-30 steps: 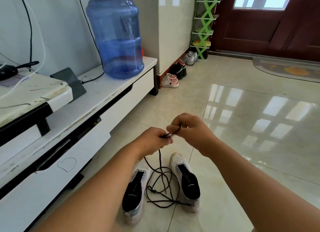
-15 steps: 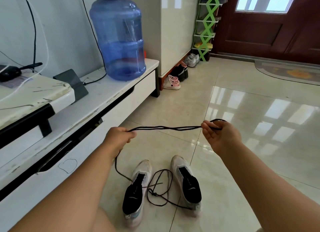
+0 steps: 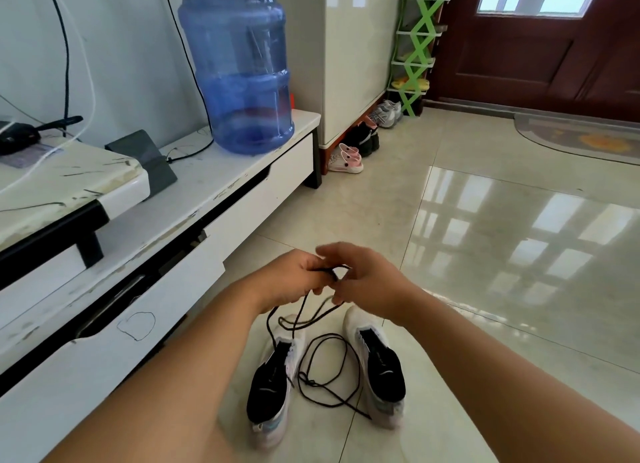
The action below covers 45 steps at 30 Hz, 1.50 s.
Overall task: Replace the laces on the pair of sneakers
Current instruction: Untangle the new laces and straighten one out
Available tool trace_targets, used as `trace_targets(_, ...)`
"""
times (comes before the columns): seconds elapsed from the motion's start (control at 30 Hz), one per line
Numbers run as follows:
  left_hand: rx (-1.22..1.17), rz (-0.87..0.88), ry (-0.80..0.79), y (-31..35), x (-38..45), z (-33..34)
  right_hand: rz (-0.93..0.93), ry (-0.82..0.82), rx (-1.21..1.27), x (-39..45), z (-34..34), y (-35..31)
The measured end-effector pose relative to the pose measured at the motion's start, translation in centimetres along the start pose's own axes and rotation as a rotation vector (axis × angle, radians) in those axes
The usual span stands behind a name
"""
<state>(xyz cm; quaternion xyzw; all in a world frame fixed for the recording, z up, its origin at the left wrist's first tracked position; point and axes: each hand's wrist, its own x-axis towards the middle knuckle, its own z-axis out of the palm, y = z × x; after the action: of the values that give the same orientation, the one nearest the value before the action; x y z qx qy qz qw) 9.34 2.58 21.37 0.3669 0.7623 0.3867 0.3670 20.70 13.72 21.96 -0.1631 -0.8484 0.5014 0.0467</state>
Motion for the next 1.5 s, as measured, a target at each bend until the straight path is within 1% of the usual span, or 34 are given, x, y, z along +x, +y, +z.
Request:
trace_targets(0.03, 0.021, 0.004, -0.001, -0.1, 0.0, 0.0, -0.007, 0.006, -0.088, 0.0, -0.1, 0.0)
trace_targets(0.07, 0.038, 0.004, 0.008, -0.3, 0.1, -0.1, -0.011, 0.049, -0.181, 0.1, -0.4, 0.0)
trace_targets(0.13, 0.060, -0.003, 0.048, -0.7, 0.1, -0.6, 0.005, 0.172, -0.333, 0.3, -1.6, 0.5)
trace_targets(0.2, 0.063, -0.023, 0.092, -1.1, 0.2, -1.1, 0.047, 0.282, -0.404, 0.4, -2.9, 1.3)
trace_targets(0.23, 0.056, -0.034, 0.112, -1.4, 0.1, -1.3, 0.073, 0.310, -0.399, 0.3, -3.4, 1.7)
trace_targets(0.27, 0.046, -0.040, 0.127, -1.6, 0.1, -1.4, 0.091, 0.313, -0.375, 0.1, -3.8, 2.1)
trace_targets(0.33, 0.026, -0.040, 0.130, -1.7, 0.0, -1.5, 0.080, 0.266, -0.326, -0.5, -3.7, 2.4)
trace_targets(0.47, -0.015, -0.008, 0.078, -1.0, 0.0, -0.7, -0.059, 0.177, -0.243, -0.7, -2.0, 1.2)
trace_targets(0.57, -0.071, -0.014, 0.089, -0.4, 0.0, -0.4, -0.124, 0.158, -0.178, -0.6, -0.6, -0.1)
trace_targets(0.63, -0.092, -0.049, 0.136, -0.2, 0.1, -0.5, -0.187, 0.199, -0.240, -0.6, -0.1, -0.5)
trace_targets(0.7, -0.127, -0.074, 0.176, 0.0, 0.1, -0.5, -0.252, 0.236, -0.370, -0.8, 0.2, -1.0)
trace_targets(0.8, -0.233, -0.080, 0.208, 0.3, 0.0, -0.5, -0.338, 0.172, -0.529, -0.8, 0.8, -1.5)
trace_targets(0.87, -0.327, -0.085, 0.194, 0.5, 0.0, -0.5, -0.403, 0.136, -0.579, -0.8, 1.3, -1.4)
trace_targets(0.93, -0.391, -0.120, 0.166, 0.6, 0.0, -0.5, -0.466, 0.143, -0.638, -0.7, 1.5, -1.5)
trace_targets(1.03, -0.437, -0.178, 0.134, 0.7, 0.0, -0.3, -0.596, 0.201, -0.711, -0.7, 1.6, -1.9)
trace_targets(1.1, -0.457, -0.206, 0.124, 0.8, -0.1, -0.3, -0.648, 0.247, -0.686, -0.6, 1.8, -2.0)
trace_targets(1.17, -0.434, -0.232, 0.162, 0.6, -0.1, -0.5, -0.593, 0.252, -0.557, -0.4, 2.0, -2.0)
trace_targets(1.23, -0.351, -0.251, 0.222, 0.2, -0.1, -0.9, -0.432, 0.256, -0.370, -0.1, 2.1, -1.7)
trace_targets(1.3, -0.282, -0.251, 0.220, 0.1, -0.1, -1.2, -0.292, 0.235, -0.290, 0.2, 2.0, -1.1)
trace_targets(1.4, -0.183, -0.203, 0.097, 0.4, -0.3, -0.9, -0.187, 0.160, -0.323, 0.3, 2.2, -0.5)
trace_targets(1.5, -0.087, -0.134, -0.018, 0.5, -0.5, -0.5, -0.135, 0.090, -0.385, 0.3, 1.8, 0.0)
